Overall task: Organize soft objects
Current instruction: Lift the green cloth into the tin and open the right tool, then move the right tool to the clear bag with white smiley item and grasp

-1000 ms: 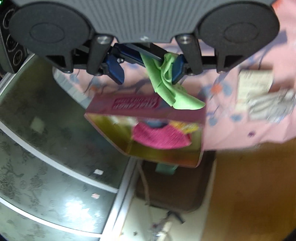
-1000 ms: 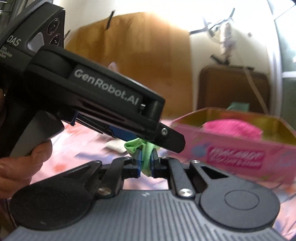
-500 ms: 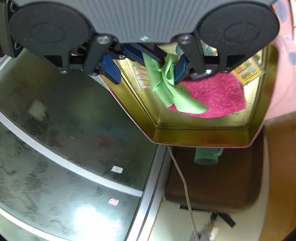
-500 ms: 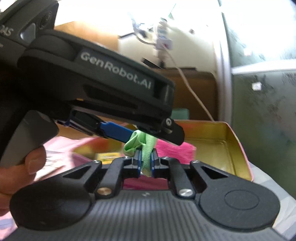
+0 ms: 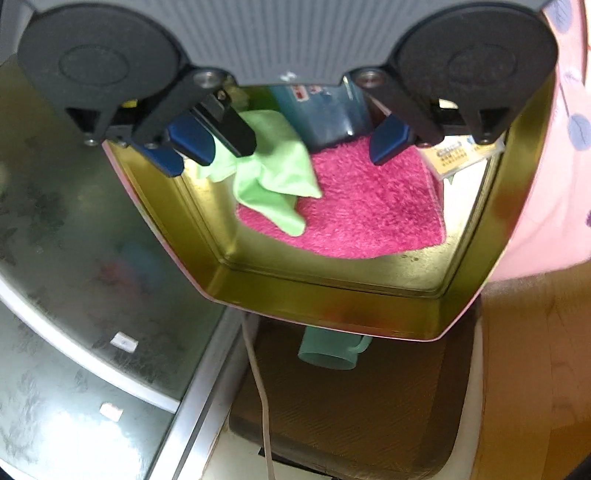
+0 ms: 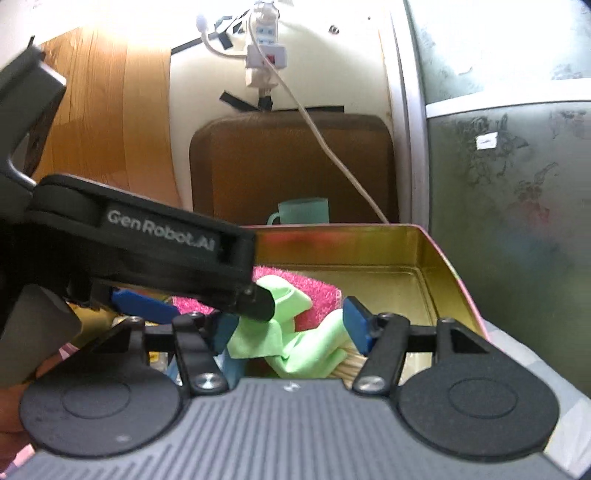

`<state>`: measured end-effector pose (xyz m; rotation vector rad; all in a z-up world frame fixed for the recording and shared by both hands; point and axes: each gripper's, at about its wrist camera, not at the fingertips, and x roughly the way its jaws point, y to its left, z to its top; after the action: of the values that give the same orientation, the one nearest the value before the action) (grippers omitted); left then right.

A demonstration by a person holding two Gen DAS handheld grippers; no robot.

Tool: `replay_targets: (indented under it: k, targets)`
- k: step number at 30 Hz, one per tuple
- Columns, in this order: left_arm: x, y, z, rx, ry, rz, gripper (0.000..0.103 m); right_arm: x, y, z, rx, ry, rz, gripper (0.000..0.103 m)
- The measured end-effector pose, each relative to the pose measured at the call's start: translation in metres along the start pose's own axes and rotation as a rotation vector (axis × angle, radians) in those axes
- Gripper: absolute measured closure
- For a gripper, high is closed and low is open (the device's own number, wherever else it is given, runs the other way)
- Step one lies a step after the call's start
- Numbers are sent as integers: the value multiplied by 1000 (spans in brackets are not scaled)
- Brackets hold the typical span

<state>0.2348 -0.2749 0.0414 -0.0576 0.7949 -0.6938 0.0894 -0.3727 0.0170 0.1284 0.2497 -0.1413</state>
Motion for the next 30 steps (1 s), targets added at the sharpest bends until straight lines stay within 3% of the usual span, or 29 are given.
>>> replay_targets:
  k: [4,10,17,21,26,28,30]
  targets:
    - [-17,1,-3,-23,-38,-32,9,-10,3,0,12,-32,-4,38]
    - [-76,1,-21,-5,-142,-54,9,-38,20,0,13,-94,30,38]
    - [-147,54,-64,-35,-231,-24,7,-53,62,1,-30,-78,148,38]
    - [-186,112,-106,-109,-266,101,7,-54,101,-6,-115,-37,261,38]
    - [-218,194,-156,-285,-237,397,8,-35,162,-12,-237,70,448,38]
    - [-228,218,-171,-337,-246,477,9,-26,185,-16,-303,84,473,38]
    - [-234,231,-181,-366,-270,505,7,-12,209,-16,-381,99,474,38]
